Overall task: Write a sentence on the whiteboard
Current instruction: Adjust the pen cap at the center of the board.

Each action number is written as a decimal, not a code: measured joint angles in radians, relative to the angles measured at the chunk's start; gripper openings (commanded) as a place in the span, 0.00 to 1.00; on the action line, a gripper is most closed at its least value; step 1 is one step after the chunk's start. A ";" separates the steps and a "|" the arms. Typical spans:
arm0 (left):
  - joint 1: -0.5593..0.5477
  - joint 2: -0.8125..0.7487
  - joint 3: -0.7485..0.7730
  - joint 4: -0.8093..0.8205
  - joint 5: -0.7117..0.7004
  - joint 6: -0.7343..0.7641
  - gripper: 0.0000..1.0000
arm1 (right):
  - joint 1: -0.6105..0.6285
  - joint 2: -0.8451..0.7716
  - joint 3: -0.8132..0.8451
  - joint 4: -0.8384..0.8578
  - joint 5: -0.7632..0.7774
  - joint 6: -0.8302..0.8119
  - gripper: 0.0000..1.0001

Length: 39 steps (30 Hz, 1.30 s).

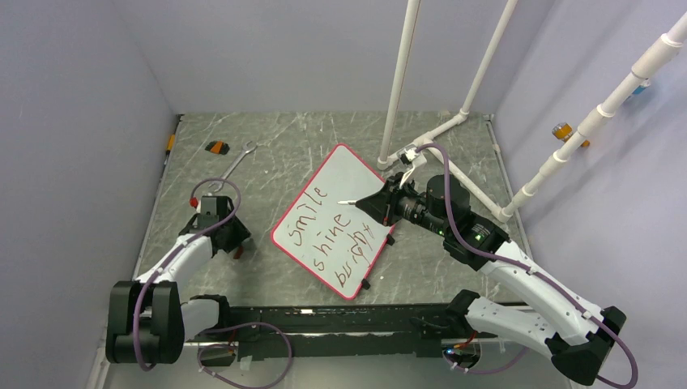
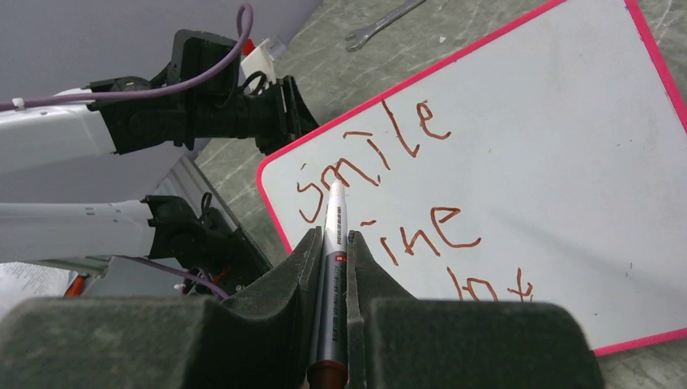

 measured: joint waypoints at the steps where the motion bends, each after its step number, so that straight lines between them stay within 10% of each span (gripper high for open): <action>1: -0.002 -0.006 -0.008 0.011 0.012 -0.007 0.43 | 0.000 -0.001 0.000 0.000 0.000 0.000 0.00; 11: -0.031 -0.108 -0.016 -0.114 -0.006 0.031 0.71 | 0.000 -0.001 0.000 0.000 -0.001 0.002 0.00; 39: -0.040 -0.167 -0.038 -0.213 -0.120 -0.052 0.75 | 0.000 -0.015 0.000 -0.001 -0.033 0.028 0.00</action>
